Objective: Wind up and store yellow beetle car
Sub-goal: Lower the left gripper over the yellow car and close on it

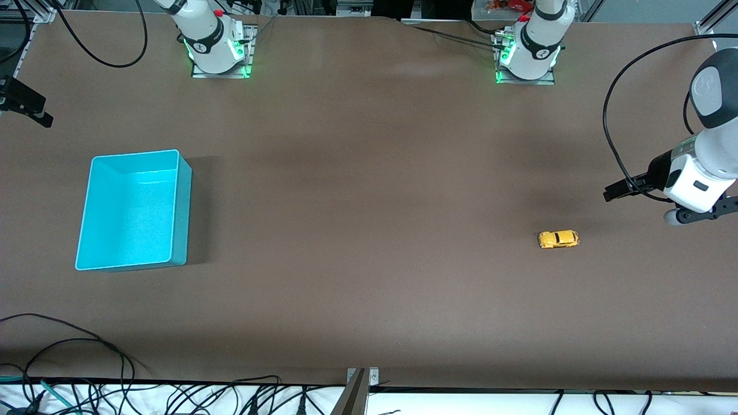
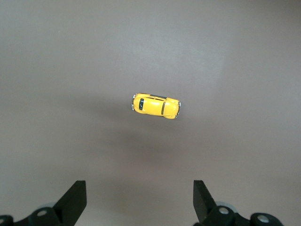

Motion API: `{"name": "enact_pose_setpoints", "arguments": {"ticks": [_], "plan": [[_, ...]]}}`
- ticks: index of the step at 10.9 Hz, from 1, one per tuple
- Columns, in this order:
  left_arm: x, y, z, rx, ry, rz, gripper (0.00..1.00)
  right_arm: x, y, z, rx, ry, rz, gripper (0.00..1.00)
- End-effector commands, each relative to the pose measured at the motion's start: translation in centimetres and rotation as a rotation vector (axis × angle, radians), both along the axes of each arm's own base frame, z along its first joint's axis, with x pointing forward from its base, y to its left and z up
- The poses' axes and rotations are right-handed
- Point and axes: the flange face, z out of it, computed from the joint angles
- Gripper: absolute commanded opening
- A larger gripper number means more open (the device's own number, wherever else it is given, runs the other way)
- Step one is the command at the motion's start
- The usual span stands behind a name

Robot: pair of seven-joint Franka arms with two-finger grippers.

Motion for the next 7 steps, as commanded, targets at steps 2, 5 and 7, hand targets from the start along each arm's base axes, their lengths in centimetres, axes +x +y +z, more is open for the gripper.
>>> {"name": "enact_pose_setpoints", "arguments": {"ticks": [2, 5, 7], "plan": [[0.4, 0.1, -1.1, 0.025, 0.024, 0.113, 1.00, 0.0, 0.0, 0.5, -0.001, 0.012, 0.002, 1.00], [0.7, 0.2, -3.1, 0.043, 0.004, 0.288, 1.00, 0.0, 0.0, 0.5, -0.001, 0.012, -0.002, 1.00], [0.6, 0.0, -4.7, 0.049, -0.016, 0.381, 1.00, 0.0, 0.0, 0.5, -0.001, 0.012, 0.000, 1.00]]}}
